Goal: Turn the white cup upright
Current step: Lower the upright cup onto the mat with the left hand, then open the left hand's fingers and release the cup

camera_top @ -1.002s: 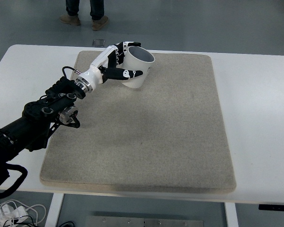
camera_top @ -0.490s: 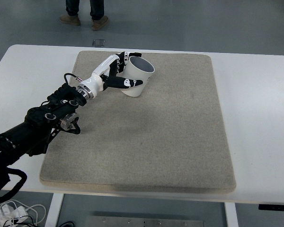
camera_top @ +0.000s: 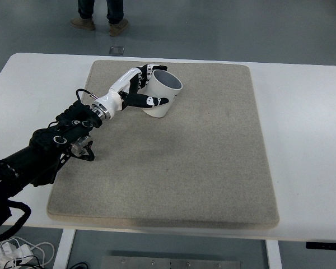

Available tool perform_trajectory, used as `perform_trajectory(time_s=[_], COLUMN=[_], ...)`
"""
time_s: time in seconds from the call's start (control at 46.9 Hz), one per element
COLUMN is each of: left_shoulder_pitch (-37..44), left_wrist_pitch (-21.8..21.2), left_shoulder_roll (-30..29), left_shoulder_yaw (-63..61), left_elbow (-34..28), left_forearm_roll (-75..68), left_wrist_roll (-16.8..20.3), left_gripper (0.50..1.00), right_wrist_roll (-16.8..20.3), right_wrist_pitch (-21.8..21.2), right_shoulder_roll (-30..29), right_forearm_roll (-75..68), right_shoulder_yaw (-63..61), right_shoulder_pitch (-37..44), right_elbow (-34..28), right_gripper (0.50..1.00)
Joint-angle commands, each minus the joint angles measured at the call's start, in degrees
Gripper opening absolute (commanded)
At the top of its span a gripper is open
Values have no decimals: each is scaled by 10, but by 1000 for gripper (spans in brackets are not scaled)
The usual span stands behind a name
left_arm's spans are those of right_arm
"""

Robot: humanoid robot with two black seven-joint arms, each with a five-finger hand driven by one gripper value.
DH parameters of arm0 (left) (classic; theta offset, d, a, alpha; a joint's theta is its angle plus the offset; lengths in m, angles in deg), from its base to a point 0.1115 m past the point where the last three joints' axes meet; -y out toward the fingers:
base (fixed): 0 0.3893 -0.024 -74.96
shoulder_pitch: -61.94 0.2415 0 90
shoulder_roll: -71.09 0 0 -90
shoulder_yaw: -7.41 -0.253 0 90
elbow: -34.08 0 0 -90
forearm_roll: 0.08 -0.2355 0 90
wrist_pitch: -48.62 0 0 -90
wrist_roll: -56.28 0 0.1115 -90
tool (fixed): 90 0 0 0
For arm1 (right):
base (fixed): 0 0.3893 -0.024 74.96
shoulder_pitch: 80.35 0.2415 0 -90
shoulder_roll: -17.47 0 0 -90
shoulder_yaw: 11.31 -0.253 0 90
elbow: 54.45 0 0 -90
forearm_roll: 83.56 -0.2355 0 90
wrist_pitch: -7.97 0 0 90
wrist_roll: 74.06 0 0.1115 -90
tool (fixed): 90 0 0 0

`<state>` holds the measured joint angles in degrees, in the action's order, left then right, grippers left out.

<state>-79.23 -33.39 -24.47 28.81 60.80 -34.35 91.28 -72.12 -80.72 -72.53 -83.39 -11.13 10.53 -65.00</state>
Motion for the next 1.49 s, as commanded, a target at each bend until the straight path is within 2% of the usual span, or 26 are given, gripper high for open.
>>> perform_trajectory(time_s=[0.0,0.277,0.746,0.853,1.173,1.471], left_shoulder_pitch=[0,7,12,12,-2,-42], left_wrist_pitch=[0,3,19,33,45,42], left_shoulder_roll=[-1,-1,-7,-11,-45,-45], left_shoulder_yaw=[0,2,24,48,82,106], left_elbow=[0,2,10,13,76,69], left_forearm_roll=[1,8,11,14,22,91], left_wrist_roll=[0,0,0,0,0,0], left_gripper=[951,996,1000,1000,1000,1000], right_wrist_roll=[0,0,0,0,-1,0], right_wrist_pitch=[-1,-1,0,0,-1,-1], right_shoulder_roll=[0,0,0,0,0,0], right_forearm_roll=[0,0,0,0,0,0], right_shoulder_yaw=[0,0,0,0,0,0], right_shoulder_pitch=[0,0,0,0,0,0], right_elbow=[0,0,0,0,0,0], right_gripper=[952,952,952,952,952,952])
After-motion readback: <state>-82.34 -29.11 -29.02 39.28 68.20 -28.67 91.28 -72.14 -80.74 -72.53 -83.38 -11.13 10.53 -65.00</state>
